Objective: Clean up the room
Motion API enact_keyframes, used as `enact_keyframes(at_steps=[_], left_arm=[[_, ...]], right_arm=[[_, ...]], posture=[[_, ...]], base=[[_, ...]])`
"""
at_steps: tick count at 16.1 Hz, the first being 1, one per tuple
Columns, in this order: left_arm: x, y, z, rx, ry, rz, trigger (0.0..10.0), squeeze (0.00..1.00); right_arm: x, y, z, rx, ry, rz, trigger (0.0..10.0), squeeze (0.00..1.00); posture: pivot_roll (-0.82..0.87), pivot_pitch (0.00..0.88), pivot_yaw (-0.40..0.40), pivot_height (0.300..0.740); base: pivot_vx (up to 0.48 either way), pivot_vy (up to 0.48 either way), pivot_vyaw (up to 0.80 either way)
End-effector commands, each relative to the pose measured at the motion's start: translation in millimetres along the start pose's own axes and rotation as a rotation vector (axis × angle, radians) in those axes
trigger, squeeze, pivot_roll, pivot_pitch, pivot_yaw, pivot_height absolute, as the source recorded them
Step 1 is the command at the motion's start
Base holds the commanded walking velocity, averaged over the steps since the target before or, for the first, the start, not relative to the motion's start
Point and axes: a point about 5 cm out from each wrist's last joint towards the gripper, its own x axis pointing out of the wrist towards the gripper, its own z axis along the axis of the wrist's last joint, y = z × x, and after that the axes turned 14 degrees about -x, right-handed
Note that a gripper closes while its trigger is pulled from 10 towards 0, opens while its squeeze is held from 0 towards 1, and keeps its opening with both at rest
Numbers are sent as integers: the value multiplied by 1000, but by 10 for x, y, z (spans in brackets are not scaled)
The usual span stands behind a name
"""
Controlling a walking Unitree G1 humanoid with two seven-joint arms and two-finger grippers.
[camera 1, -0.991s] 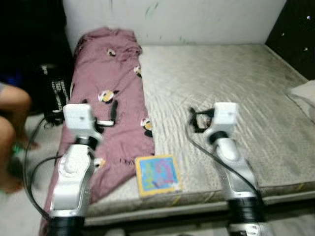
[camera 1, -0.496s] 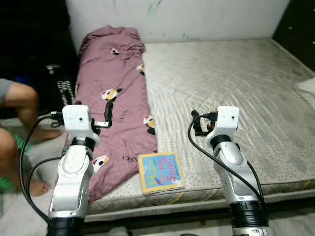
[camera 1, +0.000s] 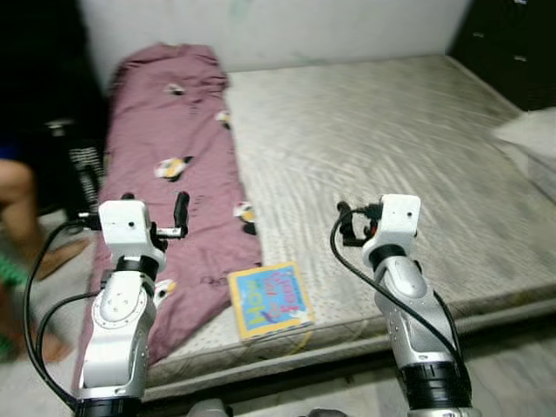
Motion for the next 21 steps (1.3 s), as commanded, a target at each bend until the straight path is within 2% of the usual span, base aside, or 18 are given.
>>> enact_keyframes(at_steps=[1,3,5,9,20,21], left_arm=[[-5,22,-11,5,8,11,10000,0],[-51,-21,-38,4,10,7,10000,0],[-108,-52,-52,8,18,8,10000,0],[-149,-16,-63,-4,31,10,10000,0],[-150,-35,-46,3,31,16,10000,0],[-145,-37,-39,9,25,20,10000,0]], right_arm=[[18,35,50,-11,-19,13,10000,0],[8,-15,66,-17,-27,9,10000,0],[14,-32,92,-20,-46,3,10000,0],[-40,-4,112,-4,-65,4,10000,0],[-35,50,107,-3,-66,35,10000,0],[-33,50,108,-5,-67,34,10000,0]], posture=[[38,0,-10,740],[44,2,-23,740],[47,24,-24,740],[43,54,-22,740],[53,51,-28,623],[53,49,-29,623]], base=[[0,0,-800],[0,0,-709],[0,0,0],[0,0,0],[0,0,0],[0,0,0]])
